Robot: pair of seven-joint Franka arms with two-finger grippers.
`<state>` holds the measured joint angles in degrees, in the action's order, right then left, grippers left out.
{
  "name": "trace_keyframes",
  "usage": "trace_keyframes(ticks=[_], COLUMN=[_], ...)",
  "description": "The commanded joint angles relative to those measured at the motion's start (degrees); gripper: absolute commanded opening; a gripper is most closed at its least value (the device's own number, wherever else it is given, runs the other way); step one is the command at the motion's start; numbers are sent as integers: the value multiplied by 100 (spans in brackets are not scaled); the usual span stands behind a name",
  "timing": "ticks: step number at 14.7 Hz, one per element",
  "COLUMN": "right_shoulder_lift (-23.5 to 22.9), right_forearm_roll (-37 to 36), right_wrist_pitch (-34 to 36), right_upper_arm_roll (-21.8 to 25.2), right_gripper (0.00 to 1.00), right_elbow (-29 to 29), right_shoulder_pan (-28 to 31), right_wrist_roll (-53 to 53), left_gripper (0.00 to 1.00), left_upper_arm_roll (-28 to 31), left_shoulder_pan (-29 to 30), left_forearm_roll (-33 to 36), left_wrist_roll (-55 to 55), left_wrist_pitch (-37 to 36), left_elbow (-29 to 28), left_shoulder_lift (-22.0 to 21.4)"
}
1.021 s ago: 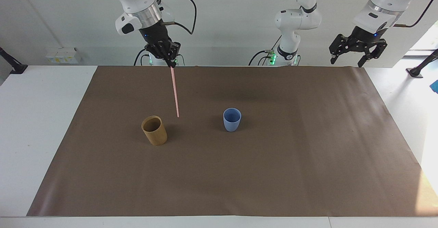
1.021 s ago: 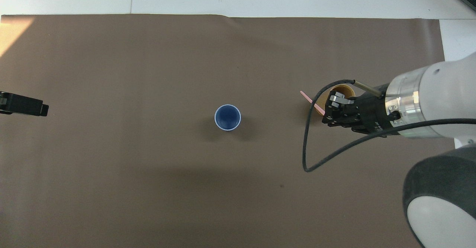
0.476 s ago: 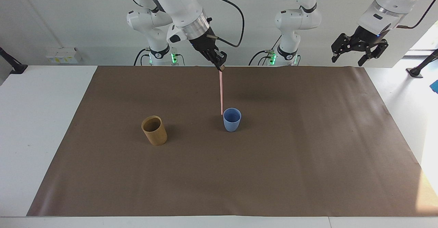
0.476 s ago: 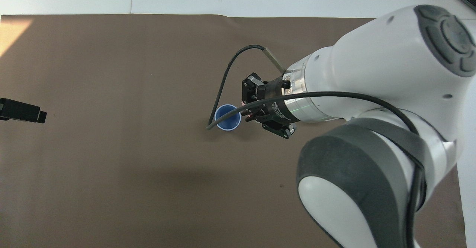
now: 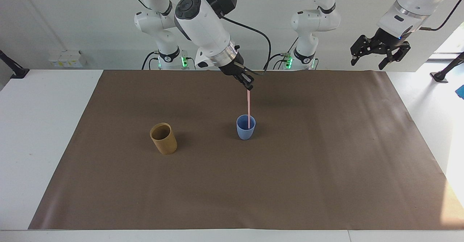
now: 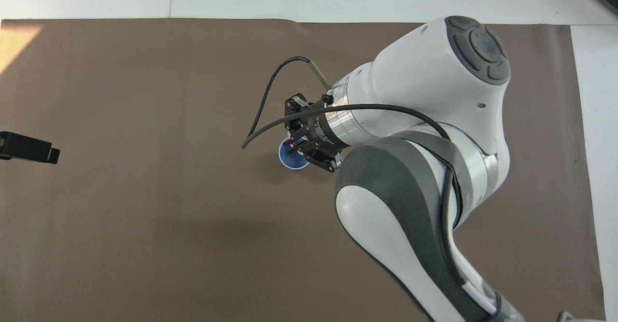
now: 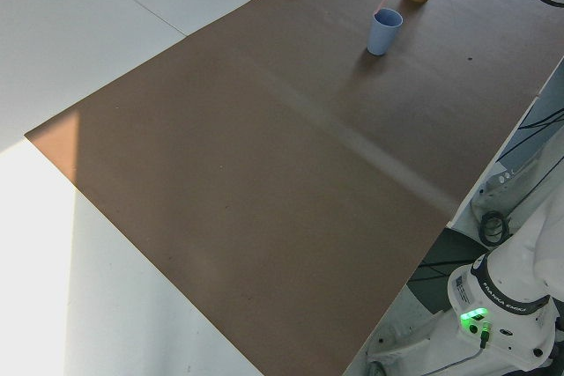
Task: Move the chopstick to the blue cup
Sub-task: 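Carry the pink stick over the blue cup with the right gripper, then lower the stick into the blue cup and open the right gripper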
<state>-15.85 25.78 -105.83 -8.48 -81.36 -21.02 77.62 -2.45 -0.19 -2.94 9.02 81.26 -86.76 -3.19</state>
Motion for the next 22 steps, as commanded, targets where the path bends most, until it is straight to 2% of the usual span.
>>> trace_keyframes(ticks=[1, 8, 11, 14, 16, 17, 18, 20, 21, 22], right_shoulder_lift=[-15, -111, -216, -270, -270, -270, -313, -314, -305, -253], right_forearm_roll=[129, 32, 23, 23, -55, -186, -309, -564, -748, -1020], right_wrist_pitch=[-78, -622, -745, -904, -922, -905, -887, -895, -930, -878], right_upper_arm_roll=[-31, -31, -22, -31, -22, -22, -22, -22, -22, -14], right_gripper=[0, 0, 0, 22, 66, 66, 73, 95, 100, 100], right_elbow=[-81, -714, -767, -838, -785, -733, -645, -592, -591, -574], right_shoulder_pan=[19, 11, 19, 19, 37, 28, 37, 81, 98, 116], right_wrist_roll=[140, -115, -159, -159, -168, -159, -168, -185, -333, -587], left_gripper=[100, 100, 100, 100, 100, 100, 100, 100, 100, 100], left_upper_arm_roll=[-45, -10, 7, 7, 16, 7, 7, 7, 7, 7], left_shoulder_pan=[46, 125, 134, 134, 143, 143, 143, 134, 142, 143], left_forearm_roll=[144, 188, 188, 179, 179, 179, 179, 179, 179, 179], left_wrist_roll=[196, 443, 443, 443, 443, 443, 443, 443, 443, 443], left_wrist_pitch=[-22, 47, 4, 4, 4, 4, 4, 4, 4, 4], left_elbow=[-139, -183, -192, -192, -192, -192, -192, -192, -192, -192], left_shoulder_lift=[-129, -138, -147, -146, -146, -146, -146, -146, -146, -146])
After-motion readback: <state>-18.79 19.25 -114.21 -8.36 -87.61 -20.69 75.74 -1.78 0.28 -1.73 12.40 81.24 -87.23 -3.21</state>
